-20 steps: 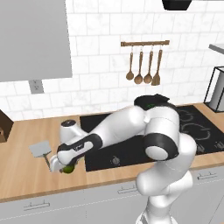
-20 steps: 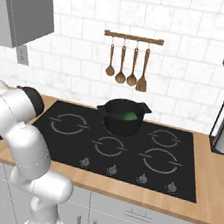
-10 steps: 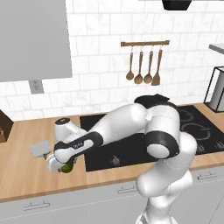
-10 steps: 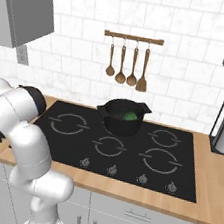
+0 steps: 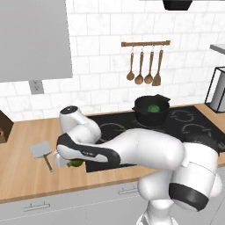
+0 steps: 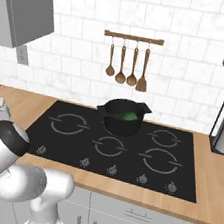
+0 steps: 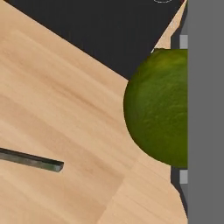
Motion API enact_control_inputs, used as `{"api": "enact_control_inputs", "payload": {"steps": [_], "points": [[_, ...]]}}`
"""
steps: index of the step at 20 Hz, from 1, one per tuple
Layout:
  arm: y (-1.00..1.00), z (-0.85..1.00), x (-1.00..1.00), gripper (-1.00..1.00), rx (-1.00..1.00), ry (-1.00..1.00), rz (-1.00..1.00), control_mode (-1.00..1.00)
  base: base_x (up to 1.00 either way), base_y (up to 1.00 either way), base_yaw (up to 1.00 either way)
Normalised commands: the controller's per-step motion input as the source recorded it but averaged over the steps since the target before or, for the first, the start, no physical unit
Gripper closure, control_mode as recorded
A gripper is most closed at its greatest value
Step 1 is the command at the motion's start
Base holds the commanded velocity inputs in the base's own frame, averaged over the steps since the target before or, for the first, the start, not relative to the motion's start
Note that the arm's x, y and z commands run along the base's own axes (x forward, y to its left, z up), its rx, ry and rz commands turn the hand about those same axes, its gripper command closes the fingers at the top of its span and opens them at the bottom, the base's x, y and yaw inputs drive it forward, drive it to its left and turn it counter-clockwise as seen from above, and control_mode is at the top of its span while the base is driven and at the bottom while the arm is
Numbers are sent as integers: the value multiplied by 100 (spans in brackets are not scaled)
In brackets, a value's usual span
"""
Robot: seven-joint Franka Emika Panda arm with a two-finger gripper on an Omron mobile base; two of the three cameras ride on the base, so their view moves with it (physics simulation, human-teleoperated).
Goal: Put the broccoli and lime in the pot. Retrieve the spatula and lightly stir the vegetables in the pot.
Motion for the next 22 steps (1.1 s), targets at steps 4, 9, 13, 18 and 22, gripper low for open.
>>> {"api": "enact_control_inputs", "payload": {"steps": [4,9,13,18,22], "points": [[-84,74,-26,100,0,0,-2,-100,0,0,0],[-89,80,-3,100,0,0,-7,-100,0,0,0],[-95,72,0,100,0,0,-11,-100,0,0,0],[-99,50,1,100,0,0,-13,-100,0,0,0],[-99,47,1,100,0,0,-15,-100,0,0,0]]}}
